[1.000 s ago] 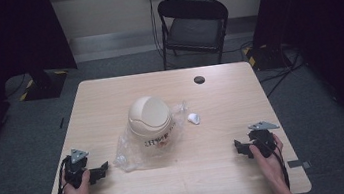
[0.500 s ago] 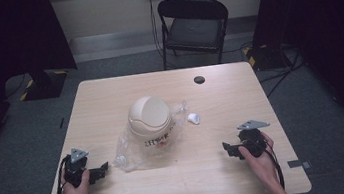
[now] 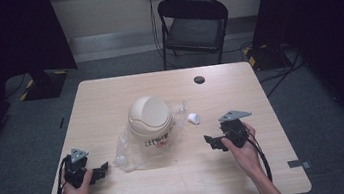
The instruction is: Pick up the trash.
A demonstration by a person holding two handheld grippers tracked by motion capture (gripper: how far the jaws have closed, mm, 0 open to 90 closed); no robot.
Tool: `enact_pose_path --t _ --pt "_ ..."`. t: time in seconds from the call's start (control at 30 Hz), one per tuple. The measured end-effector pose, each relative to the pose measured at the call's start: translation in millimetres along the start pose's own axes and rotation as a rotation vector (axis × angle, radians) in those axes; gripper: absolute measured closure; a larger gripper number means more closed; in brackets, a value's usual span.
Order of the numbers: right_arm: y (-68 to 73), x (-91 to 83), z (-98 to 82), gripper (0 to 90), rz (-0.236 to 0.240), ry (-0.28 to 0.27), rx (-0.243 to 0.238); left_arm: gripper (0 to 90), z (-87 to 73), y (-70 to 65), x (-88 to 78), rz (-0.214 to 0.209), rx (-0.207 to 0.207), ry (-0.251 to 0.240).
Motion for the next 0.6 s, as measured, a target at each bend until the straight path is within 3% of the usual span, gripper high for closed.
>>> enact_pose_path --t 0.17,0.33,0.57,0.6 --pt "10.1 7.0 11.6 14.7 0.05 0.004 -0.011 6.3 0.0 0.0 0.0 0.0 0.001 0.0" --pt "15.2 10.3 23.5 14.8 0.069 -0.013 -0.023 6.0 0.0 -0.7 0.3 0.0 -0.005 0.001" --pt "26.8 11.8 53.1 14.7 0.089 -0.035 -0.08 6.0 0.1 -0.5 0.3 0.001 -0.004 0.0" --pt "28.3 14.7 59.3 14.7 0.108 -0.039 -0.074 6.0 0.1 -0.6 0.3 0.001 -0.005 0.001"
Point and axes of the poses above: each handheld gripper's, and its own axes: x roughly forward along the jaws, z roughly out of its top, y roughly to its left, the point moved 2 cm from there along x, roughly forward along the jaws, and after that the axes turned 7 degrees about -x, right-handed, at the moved point
